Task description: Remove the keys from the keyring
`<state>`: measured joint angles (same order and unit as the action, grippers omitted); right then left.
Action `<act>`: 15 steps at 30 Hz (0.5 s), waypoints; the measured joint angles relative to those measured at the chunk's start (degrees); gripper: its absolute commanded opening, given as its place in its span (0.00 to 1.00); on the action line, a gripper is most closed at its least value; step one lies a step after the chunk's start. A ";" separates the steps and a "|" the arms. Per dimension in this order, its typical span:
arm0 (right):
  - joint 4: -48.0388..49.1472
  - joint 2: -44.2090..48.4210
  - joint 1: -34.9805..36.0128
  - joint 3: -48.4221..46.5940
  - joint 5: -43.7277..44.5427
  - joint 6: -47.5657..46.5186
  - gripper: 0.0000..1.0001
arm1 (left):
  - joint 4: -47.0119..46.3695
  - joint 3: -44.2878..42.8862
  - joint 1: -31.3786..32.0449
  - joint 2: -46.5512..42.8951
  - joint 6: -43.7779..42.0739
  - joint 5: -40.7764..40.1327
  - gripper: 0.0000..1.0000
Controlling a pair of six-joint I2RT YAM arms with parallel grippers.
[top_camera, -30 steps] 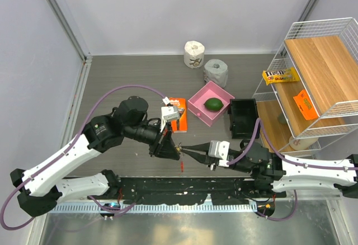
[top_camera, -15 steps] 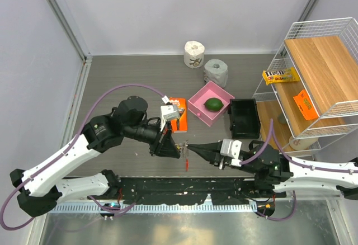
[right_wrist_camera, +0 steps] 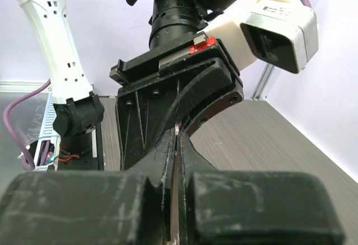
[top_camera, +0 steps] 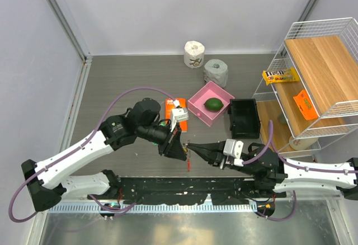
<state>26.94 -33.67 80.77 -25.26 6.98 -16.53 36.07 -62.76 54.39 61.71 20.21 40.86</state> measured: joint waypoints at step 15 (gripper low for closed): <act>14.10 1.18 0.00 4.61 6.86 -1.60 0.05 | -1.20 1.92 -0.55 1.68 0.33 -5.09 0.00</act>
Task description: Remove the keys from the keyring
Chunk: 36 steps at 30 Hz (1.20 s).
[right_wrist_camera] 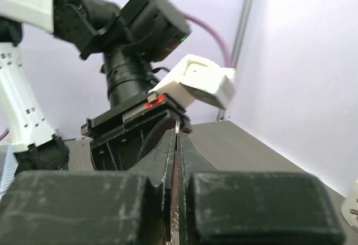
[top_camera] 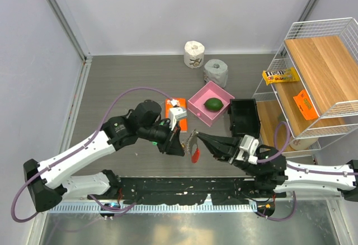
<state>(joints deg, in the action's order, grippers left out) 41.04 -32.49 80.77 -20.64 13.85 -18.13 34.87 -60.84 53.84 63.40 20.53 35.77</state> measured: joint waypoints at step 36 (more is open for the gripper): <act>-30.91 -8.39 -12.79 -7.65 20.13 11.15 0.05 | -10.67 17.18 -26.27 -9.25 3.69 -39.85 0.99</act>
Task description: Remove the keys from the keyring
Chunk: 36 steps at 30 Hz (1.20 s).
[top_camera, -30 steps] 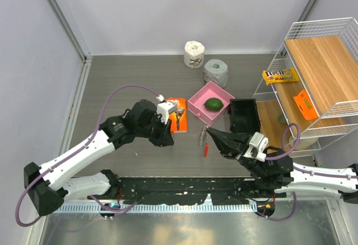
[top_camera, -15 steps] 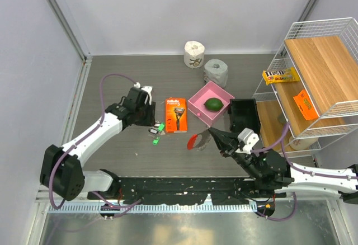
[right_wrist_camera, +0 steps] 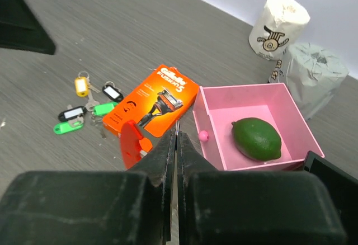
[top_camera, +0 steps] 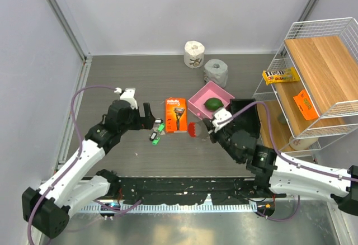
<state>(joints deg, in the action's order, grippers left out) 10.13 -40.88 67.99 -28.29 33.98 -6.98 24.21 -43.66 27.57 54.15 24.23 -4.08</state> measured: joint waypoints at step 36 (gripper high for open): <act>-22.12 13.42 -15.34 -29.14 7.93 1.70 0.96 | 20.52 -16.17 -0.07 -33.68 -2.95 -26.18 0.99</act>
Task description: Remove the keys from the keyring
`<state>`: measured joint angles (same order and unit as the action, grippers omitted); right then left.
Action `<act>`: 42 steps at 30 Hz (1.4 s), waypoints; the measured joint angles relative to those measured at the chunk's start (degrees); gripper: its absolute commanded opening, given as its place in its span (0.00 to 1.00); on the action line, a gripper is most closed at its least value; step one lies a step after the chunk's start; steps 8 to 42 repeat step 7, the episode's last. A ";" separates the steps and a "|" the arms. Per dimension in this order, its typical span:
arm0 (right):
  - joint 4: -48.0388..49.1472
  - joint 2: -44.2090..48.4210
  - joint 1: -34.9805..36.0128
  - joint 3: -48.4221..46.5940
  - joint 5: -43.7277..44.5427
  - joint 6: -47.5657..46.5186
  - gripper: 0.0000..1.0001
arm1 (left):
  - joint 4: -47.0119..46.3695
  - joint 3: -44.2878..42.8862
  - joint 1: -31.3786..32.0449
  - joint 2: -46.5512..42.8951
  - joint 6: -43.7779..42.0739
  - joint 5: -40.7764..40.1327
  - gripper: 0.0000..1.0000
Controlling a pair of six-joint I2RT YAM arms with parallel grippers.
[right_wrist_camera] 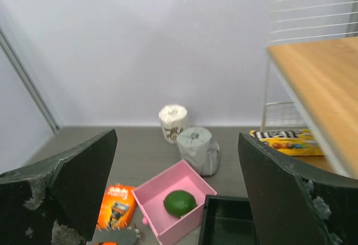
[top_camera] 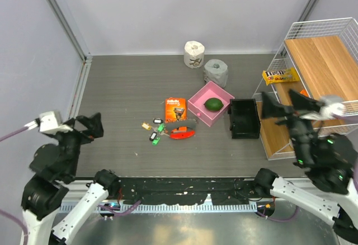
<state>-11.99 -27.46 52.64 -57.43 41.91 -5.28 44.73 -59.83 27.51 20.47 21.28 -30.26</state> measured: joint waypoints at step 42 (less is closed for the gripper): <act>-1.40 16.48 -0.04 0.96 -0.11 -3.19 0.96 | -0.24 -3.56 -0.09 -4.72 -4.79 -4.55 1.00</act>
